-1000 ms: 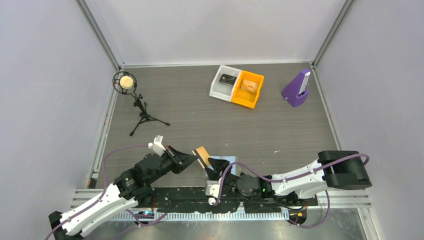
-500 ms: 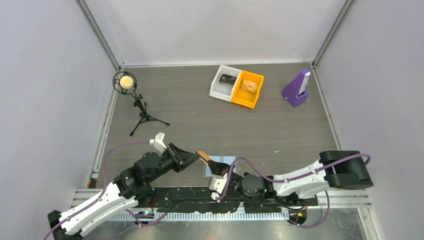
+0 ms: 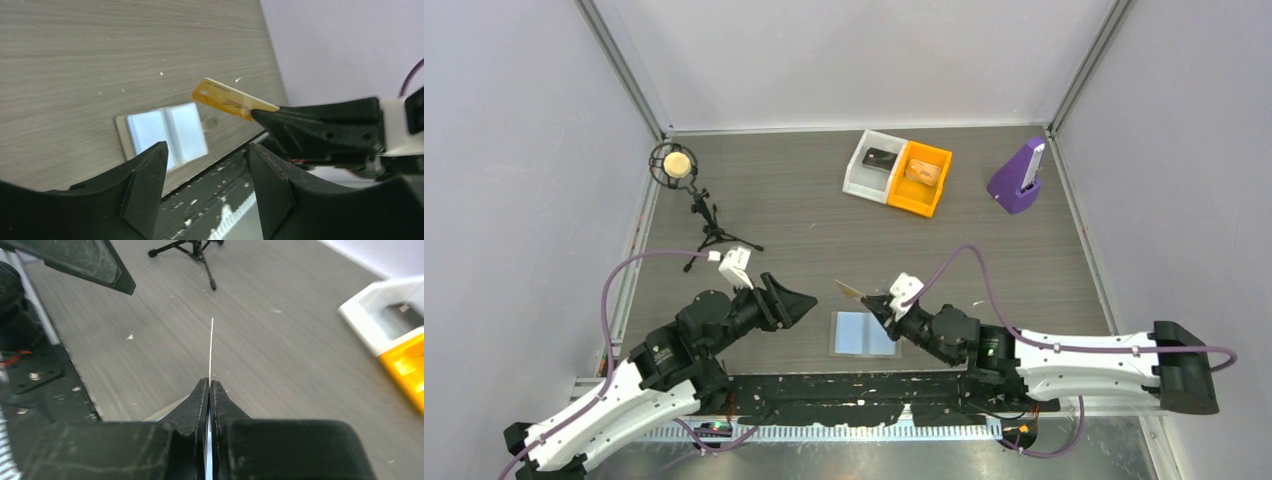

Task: Take the credit cards out of the card holder
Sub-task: Place the credit card in the storage box.

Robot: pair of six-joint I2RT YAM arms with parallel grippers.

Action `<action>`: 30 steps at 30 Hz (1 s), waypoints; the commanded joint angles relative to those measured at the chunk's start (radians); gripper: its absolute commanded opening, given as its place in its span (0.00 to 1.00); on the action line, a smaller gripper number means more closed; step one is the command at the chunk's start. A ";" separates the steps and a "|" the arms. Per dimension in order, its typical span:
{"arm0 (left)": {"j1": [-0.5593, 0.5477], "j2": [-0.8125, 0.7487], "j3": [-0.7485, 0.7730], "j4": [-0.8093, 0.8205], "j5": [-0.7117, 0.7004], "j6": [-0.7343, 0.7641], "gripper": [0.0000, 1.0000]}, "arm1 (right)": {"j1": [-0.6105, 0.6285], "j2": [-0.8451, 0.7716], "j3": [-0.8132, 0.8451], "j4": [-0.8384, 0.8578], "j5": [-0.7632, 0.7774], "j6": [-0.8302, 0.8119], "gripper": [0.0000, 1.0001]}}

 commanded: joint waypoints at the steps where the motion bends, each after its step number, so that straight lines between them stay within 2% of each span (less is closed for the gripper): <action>1: -0.002 0.078 0.081 -0.085 0.026 0.246 0.64 | -0.100 -0.121 0.044 -0.202 -0.173 0.310 0.05; 8: -0.002 0.137 0.111 -0.028 0.171 0.365 0.64 | -0.195 -0.256 0.049 -0.280 -0.365 0.494 0.05; 14: -0.002 0.152 0.099 0.032 0.252 0.361 0.64 | -0.213 -0.322 0.036 -0.245 -0.372 0.595 0.05; 18: 0.002 0.166 0.100 0.055 0.256 0.376 0.64 | -0.261 -0.313 0.087 -0.304 -0.358 0.624 0.05; 23: 0.047 0.198 0.111 0.101 0.325 0.376 0.64 | -0.317 -0.278 0.127 -0.272 -0.559 0.668 0.05; 30: 0.091 0.177 0.061 0.309 0.464 0.293 0.66 | -0.365 -0.306 0.102 -0.204 -0.696 0.732 0.05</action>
